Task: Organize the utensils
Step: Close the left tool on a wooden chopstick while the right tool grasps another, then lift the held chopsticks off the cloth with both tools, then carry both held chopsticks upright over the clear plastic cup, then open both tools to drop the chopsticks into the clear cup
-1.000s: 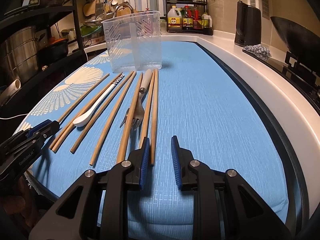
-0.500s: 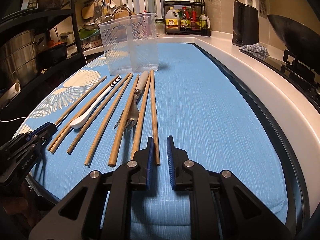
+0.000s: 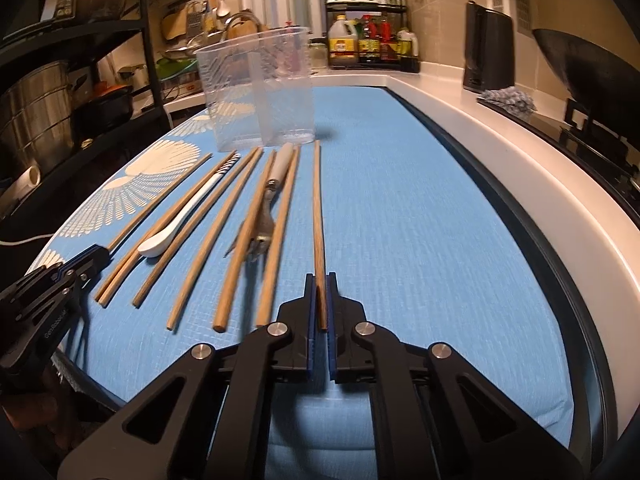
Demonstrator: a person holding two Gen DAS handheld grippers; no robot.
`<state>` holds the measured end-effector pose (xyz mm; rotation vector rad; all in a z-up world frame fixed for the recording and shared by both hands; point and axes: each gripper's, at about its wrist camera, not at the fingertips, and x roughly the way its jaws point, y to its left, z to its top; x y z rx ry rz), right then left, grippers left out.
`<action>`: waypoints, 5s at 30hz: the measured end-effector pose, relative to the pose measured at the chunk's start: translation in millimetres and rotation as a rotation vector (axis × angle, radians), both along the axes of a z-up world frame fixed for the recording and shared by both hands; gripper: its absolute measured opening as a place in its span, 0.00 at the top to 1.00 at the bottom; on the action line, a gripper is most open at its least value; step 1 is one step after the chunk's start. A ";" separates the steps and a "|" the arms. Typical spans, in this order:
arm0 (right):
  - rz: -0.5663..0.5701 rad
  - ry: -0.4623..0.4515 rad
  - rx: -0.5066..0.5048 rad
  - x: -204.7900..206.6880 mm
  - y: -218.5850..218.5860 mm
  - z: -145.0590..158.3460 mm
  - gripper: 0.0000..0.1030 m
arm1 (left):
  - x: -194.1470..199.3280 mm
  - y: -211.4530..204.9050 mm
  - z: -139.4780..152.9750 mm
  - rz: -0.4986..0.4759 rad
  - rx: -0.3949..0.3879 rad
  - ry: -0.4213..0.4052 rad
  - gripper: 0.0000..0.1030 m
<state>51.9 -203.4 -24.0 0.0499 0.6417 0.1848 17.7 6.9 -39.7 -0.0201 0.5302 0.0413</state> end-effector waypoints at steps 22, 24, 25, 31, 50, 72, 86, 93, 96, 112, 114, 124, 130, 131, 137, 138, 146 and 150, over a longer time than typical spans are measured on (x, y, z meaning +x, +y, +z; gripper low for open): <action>-0.030 0.001 -0.010 -1.2 -3.8 -0.9 0.93 | -1.2 3.3 -1.1 0.006 -0.012 0.000 0.94; -0.030 0.001 -0.011 -1.4 -3.7 -1.0 0.95 | -1.2 3.2 -1.1 0.006 -0.012 0.000 0.94; -0.031 0.001 -0.011 -1.4 -3.6 -1.0 0.95 | -1.2 3.2 -1.1 0.006 -0.012 0.000 0.94; -0.029 0.001 -0.011 -0.4 -3.2 -0.6 0.95 | -1.3 3.2 -1.1 0.006 -0.011 -0.001 0.94; -0.022 0.001 -0.020 0.0 -3.6 -1.0 0.95 | -1.4 1.8 -1.3 0.000 -0.004 -0.001 0.94; -0.020 -0.134 0.010 -18.9 -10.2 58.1 0.95 | -22.8 -3.2 40.3 -0.028 0.042 -0.130 0.94; -0.007 -0.214 0.014 -18.2 -18.0 102.7 0.95 | -28.1 -6.0 82.0 -0.057 0.076 -0.224 0.94; 0.008 -0.259 0.011 -2.9 -17.3 137.7 0.96 | -1.4 12.3 115.3 -0.070 0.054 -0.214 0.94; 0.023 -0.269 0.015 10.0 -14.7 156.3 0.95 | 12.8 21.0 131.4 -0.081 0.028 -0.198 0.94; 0.069 -0.247 0.042 63.7 -0.7 218.7 0.96 | 83.7 45.8 191.5 -0.124 -0.070 -0.011 0.94; 0.076 -0.242 0.052 68.5 -0.2 227.1 0.96 | 89.5 47.5 200.0 -0.131 -0.085 0.006 0.95; 0.142 -0.303 0.136 100.0 2.2 313.7 0.96 | 129.2 55.9 268.9 -0.165 -0.137 0.027 0.94; 0.141 -0.375 0.150 121.7 16.9 349.0 0.96 | 156.9 58.6 310.1 -0.177 -0.194 -0.050 0.95; 0.141 -0.377 0.147 126.2 20.0 349.6 0.96 | 161.2 58.9 313.1 -0.177 -0.203 -0.060 0.95; 0.129 -0.357 0.139 159.5 32.1 332.8 0.96 | 190.6 56.7 314.2 -0.160 -0.224 -0.091 0.94; 0.128 -0.342 0.139 166.8 34.1 325.9 0.96 | 196.1 54.9 309.6 -0.155 -0.219 -0.091 0.95; 0.125 -0.220 0.127 203.8 43.6 268.1 0.95 | 244.7 43.9 234.3 -0.159 -0.224 0.070 0.95; 0.119 -0.160 0.120 212.7 48.5 237.8 0.95 | 252.3 34.9 201.5 -0.162 -0.181 0.129 0.94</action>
